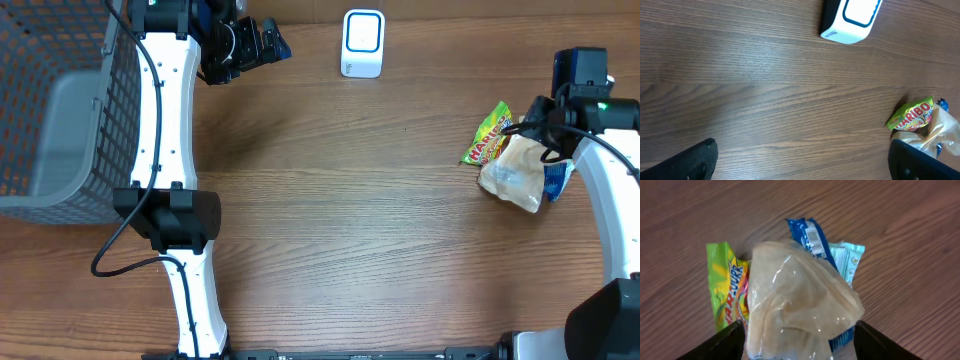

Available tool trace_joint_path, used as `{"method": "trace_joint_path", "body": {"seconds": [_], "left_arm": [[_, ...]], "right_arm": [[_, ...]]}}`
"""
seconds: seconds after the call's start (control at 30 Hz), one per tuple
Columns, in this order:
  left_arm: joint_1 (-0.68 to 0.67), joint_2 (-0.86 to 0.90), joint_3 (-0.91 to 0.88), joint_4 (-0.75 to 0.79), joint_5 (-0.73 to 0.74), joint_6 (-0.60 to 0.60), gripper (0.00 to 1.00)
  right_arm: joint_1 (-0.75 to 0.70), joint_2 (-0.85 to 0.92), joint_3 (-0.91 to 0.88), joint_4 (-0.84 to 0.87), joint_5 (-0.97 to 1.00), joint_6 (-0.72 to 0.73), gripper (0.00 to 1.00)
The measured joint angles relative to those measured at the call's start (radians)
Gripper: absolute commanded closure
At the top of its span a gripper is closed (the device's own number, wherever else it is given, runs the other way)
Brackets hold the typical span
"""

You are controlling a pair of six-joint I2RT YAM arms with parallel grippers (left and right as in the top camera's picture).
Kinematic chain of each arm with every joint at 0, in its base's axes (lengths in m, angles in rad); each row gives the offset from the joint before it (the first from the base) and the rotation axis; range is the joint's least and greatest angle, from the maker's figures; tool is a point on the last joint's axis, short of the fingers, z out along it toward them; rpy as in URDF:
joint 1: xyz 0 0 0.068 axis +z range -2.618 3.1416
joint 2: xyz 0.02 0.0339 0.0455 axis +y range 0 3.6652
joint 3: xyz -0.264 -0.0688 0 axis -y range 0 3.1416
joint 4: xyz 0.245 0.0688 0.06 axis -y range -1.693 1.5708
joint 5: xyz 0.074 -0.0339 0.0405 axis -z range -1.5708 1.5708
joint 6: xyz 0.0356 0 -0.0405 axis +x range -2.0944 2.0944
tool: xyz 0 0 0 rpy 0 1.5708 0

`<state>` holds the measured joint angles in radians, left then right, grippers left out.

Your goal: Scan the item barcode

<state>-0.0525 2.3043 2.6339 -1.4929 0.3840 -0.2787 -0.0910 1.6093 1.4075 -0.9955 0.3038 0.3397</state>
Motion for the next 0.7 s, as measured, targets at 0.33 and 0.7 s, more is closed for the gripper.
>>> {"method": "trace_joint_path", "body": {"seconds": [0.33, 0.7], "left_arm": [[0.000, 0.000, 0.000, 0.000, 0.000, 0.000, 0.00], [0.000, 0.000, 0.000, 0.000, 0.000, 0.000, 0.00]], "right_arm": [[0.000, -0.045, 0.224, -0.221, -0.176, 0.002, 0.21], [0.000, -0.471, 0.402, -0.513, -0.306, 0.000, 0.00]]}}
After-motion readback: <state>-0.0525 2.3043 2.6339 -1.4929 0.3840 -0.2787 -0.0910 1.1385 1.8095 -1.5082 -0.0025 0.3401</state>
